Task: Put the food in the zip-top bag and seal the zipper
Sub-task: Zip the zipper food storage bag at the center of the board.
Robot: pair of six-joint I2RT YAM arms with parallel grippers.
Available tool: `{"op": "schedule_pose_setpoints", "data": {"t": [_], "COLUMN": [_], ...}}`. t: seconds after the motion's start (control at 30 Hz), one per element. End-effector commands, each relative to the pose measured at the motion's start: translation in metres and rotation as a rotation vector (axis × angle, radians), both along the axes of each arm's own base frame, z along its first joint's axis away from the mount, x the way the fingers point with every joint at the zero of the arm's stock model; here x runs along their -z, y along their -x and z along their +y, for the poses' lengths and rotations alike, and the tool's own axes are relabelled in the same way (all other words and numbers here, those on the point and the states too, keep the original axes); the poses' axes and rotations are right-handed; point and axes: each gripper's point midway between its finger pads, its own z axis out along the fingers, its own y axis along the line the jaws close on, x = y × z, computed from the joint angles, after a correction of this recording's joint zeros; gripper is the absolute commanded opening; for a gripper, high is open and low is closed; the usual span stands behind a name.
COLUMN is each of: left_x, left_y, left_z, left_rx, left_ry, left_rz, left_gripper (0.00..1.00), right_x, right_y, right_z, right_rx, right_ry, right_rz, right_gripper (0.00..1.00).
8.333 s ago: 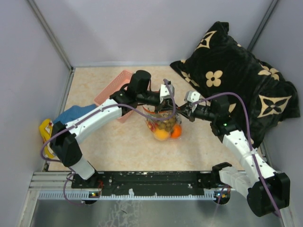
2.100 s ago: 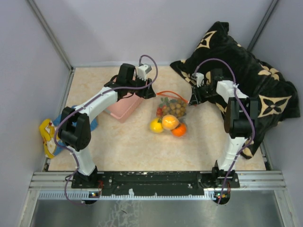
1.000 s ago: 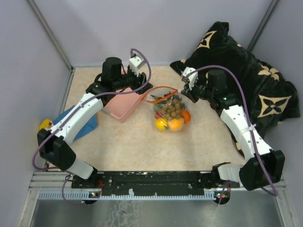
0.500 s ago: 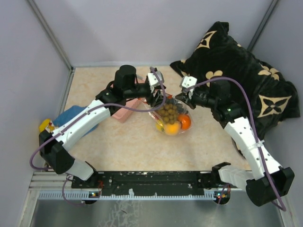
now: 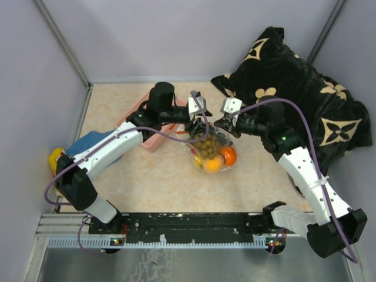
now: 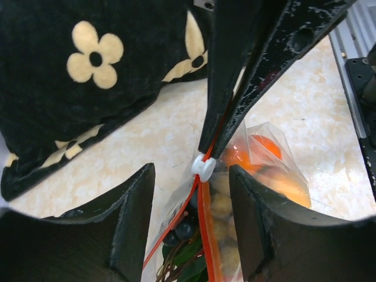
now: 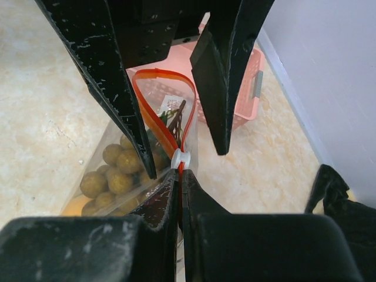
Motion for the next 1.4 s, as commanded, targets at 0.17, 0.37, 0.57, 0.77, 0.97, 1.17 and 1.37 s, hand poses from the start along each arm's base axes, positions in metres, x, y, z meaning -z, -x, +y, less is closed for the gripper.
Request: {"op": "schedule_pose_setpoints", "data": {"t": [0.17, 0.37, 0.57, 0.77, 0.97, 1.17, 1.37], "left_x": [-0.007, -0.001, -0.007, -0.009, -0.013, -0.005, 0.014], "left_y": [0.018, 0.023, 0.03, 0.036, 0.042, 0.035, 0.026], "left_z": [-0.01, -0.007, -0.003, -0.003, -0.005, 0.004, 0.024], "left_rx": [0.137, 0.152, 0.161, 0.162, 0.167, 0.094, -0.039], "left_ry": [0.014, -0.009, -0.005, -0.008, -0.006, -0.053, -0.125], "left_rz": [-0.005, 0.018, 0.02, 0.017, 0.01, 0.02, 0.048], "left_gripper": [0.24, 0.0, 0.0, 0.0, 0.0, 0.0, 0.0], "right_x": [-0.024, -0.021, -0.007, 0.006, 0.004, -0.01, -0.014], "right_y": [0.004, 0.005, 0.007, 0.006, 0.006, -0.004, -0.005], "right_z": [0.005, 0.003, 0.0, -0.004, 0.003, -0.008, -0.021], "right_rx": [-0.033, -0.028, -0.028, -0.025, -0.048, 0.057, 0.138], "right_ry": [-0.022, -0.001, 0.048, 0.105, 0.09, 0.073, 0.066], "right_rz": [-0.104, -0.099, -0.025, 0.008, -0.004, -0.073, -0.105], "right_gripper": [0.0, 0.0, 0.22, 0.35, 0.21, 0.0, 0.0]}}
